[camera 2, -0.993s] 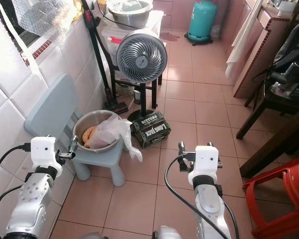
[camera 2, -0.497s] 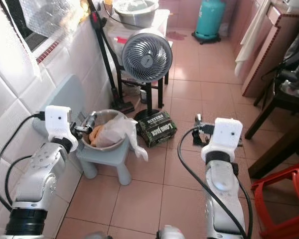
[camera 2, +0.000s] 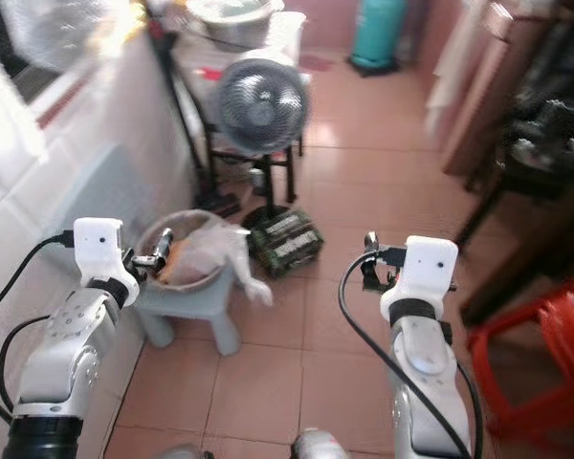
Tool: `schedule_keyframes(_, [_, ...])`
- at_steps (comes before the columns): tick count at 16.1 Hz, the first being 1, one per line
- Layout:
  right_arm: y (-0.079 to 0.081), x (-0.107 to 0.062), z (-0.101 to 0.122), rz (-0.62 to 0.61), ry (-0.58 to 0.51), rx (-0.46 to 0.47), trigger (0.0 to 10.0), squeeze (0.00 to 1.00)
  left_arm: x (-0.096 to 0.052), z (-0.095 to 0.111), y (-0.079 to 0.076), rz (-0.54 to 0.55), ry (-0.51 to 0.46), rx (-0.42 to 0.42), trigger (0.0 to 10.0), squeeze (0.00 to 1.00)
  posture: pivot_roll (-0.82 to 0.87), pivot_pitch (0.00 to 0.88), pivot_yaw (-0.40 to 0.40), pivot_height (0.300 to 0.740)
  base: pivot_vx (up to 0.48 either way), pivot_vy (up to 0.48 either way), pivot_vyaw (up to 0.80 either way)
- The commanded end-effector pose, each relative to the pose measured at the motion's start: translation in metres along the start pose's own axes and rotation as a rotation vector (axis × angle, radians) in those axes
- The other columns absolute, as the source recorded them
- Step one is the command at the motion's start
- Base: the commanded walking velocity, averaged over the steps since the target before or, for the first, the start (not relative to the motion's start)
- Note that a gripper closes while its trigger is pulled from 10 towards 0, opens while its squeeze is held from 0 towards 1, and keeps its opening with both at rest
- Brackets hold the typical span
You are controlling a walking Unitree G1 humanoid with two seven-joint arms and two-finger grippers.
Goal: Setting the table
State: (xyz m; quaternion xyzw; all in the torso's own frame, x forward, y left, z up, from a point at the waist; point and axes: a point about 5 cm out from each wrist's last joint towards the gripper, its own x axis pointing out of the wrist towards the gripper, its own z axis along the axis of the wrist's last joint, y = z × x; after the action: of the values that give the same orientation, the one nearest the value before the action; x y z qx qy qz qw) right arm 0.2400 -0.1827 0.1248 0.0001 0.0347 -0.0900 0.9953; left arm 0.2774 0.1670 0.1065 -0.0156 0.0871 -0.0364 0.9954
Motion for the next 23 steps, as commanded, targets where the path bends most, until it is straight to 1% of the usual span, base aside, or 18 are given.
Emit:
schedule_keyframes(1, [0.000,0.003,0.003,-0.005,-0.002,0.007,10.0,0.00,0.000,0.008,0.000,-0.008,-0.022,0.000,10.0,0.00,-0.06,0.000,0.051,0.740,0.000,0.247,-0.80])
schedule_keyframes(3, [0.000,0.006,0.004,-0.002,-0.007,0.005,10.0,0.00,0.002,0.009,0.001,-0.009,-0.023,0.002,10.0,0.00,-0.06,0.000,0.055,0.740,0.000,0.122,-0.80])
schedule_keyframes(6, [-0.002,0.005,0.002,-0.011,-0.003,0.003,10.0,0.00,0.003,0.009,-0.001,-0.011,-0.023,-0.008,10.0,0.00,-0.06,0.000,0.055,0.740,0.000,0.326,-0.80])
schedule_keyframes(8, [-0.001,0.005,0.001,-0.013,0.001,0.003,10.0,0.00,0.003,0.010,-0.001,-0.012,-0.027,0.005,10.0,0.00,-0.06,0.000,0.057,0.740,0.000,0.339,-0.80])
schedule_keyframes(12, [-0.001,0.005,0.000,-0.015,0.004,0.002,10.0,0.00,0.003,0.010,-0.001,-0.007,-0.035,0.023,10.0,0.00,-0.06,0.000,0.049,0.740,0.000,0.000,-0.80])
schedule_keyframes(13, [0.000,0.005,-0.002,-0.015,0.010,0.002,10.0,0.00,0.002,0.011,-0.003,-0.028,-0.066,0.039,10.0,0.00,-0.06,0.000,0.048,0.740,0.000,0.000,-0.80])
schedule_keyframes(14, [0.000,0.004,-0.002,-0.015,0.011,0.002,10.0,0.00,0.002,0.011,-0.003,-0.032,-0.072,0.046,10.0,0.00,-0.06,0.000,0.048,0.740,0.000,0.000,-0.80])
schedule_keyframes(16, [0.000,0.003,-0.005,-0.016,0.021,0.003,10.0,0.00,0.000,0.008,-0.007,-0.051,-0.057,0.012,10.0,0.00,-0.06,0.000,0.045,0.740,0.000,0.000,-0.80])
schedule_keyframes(18, [-0.001,0.001,-0.009,-0.020,0.035,0.004,10.0,0.00,-0.003,0.005,-0.012,-0.050,-0.014,-0.026,10.0,0.00,-0.05,0.000,0.042,0.740,0.000,0.000,-0.80])
schedule_keyframes(19, [0.000,0.000,-0.012,-0.020,0.044,0.010,10.0,0.00,-0.003,0.006,-0.015,-0.091,-0.041,-0.004,10.0,0.00,-0.05,0.000,0.037,0.740,0.000,0.000,-0.80])
schedule_keyframes(20, [0.001,0.000,-0.012,-0.020,0.045,0.015,10.0,0.00,-0.003,0.005,-0.014,-0.081,-0.039,0.003,10.0,0.00,-0.05,0.000,0.036,0.740,0.000,0.000,-0.80])
schedule_keyframes(21, [0.002,0.000,-0.012,-0.020,0.041,0.021,10.0,0.00,-0.003,0.004,-0.013,-0.079,-0.036,-0.016,10.0,0.00,-0.05,0.000,0.033,0.740,0.000,0.000,-0.80])
schedule_keyframes(23, [0.006,0.002,-0.008,-0.013,0.021,0.021,10.0,0.00,-0.006,0.002,-0.011,-0.087,-0.045,0.017,10.0,0.00,-0.05,0.000,0.024,0.740,0.000,0.000,-0.80])
